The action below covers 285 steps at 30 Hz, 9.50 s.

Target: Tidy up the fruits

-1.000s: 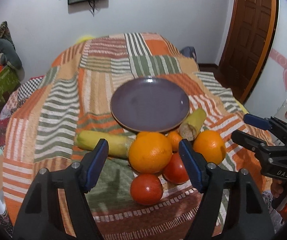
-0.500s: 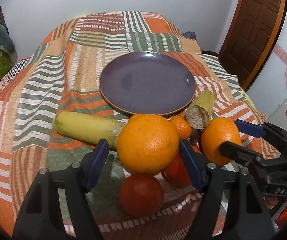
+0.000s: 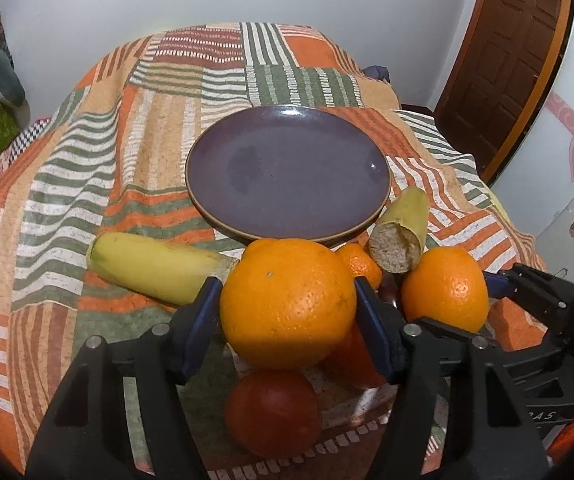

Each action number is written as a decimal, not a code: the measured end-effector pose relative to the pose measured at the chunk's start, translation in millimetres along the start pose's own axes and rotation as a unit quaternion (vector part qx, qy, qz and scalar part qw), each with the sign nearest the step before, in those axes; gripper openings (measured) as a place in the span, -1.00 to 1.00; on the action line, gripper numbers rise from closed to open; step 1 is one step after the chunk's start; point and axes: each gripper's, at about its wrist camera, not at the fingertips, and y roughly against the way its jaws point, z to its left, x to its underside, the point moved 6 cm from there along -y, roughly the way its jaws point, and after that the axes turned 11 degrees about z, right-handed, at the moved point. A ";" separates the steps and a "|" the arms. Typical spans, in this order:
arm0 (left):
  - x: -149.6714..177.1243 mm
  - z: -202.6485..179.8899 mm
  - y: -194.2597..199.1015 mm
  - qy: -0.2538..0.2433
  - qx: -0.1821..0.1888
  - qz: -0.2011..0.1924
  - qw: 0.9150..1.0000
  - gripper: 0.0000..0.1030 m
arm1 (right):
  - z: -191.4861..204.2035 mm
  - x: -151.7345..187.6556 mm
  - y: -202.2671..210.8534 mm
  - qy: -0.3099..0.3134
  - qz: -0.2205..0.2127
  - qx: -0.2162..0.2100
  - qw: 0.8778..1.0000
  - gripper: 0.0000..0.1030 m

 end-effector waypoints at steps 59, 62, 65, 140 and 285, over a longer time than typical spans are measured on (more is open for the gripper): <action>-127.1 46.7 16.7 0.022 -0.045 -0.072 0.996 0.26 | -19.6 -128.7 30.1 0.035 -0.116 0.097 0.988 0.29; -132.1 52.7 -1.7 0.020 -0.057 -0.057 0.997 0.26 | -23.2 -134.5 18.1 0.039 -0.105 0.099 0.989 0.29; -134.8 57.5 -19.8 0.016 -0.064 -0.039 0.997 0.26 | -26.5 -138.4 3.5 0.041 -0.091 0.094 0.991 0.29; -12.0 64.1 -17.9 0.035 -0.053 0.072 0.995 0.77 | 6.2 -25.9 -8.7 0.026 0.032 0.099 0.994 0.62; -80.3 45.8 4.5 0.021 0.050 -0.001 0.999 -0.30 | 13.9 -115.5 -36.3 0.077 -0.005 0.070 0.995 -0.34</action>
